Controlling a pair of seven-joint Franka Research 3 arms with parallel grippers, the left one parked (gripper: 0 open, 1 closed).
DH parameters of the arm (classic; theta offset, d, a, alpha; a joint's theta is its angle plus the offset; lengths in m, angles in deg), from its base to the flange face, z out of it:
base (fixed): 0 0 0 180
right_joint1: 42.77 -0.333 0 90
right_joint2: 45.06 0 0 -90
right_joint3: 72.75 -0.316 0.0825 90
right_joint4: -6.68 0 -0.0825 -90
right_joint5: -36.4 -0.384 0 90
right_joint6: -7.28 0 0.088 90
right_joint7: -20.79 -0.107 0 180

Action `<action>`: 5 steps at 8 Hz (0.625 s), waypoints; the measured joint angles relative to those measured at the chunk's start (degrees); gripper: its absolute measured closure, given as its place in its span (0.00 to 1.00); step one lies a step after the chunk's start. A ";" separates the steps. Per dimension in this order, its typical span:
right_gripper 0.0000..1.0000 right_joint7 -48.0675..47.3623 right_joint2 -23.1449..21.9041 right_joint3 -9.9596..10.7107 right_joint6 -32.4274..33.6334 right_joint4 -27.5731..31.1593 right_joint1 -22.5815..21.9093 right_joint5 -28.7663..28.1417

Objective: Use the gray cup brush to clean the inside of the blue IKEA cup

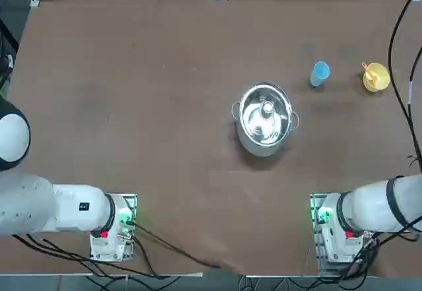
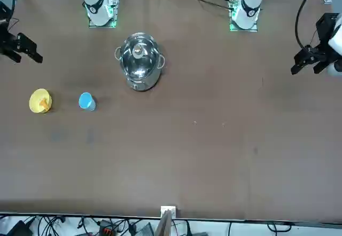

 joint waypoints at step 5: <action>0.00 0.01 2.55 0.01 -0.18 -0.51 -0.01 2.39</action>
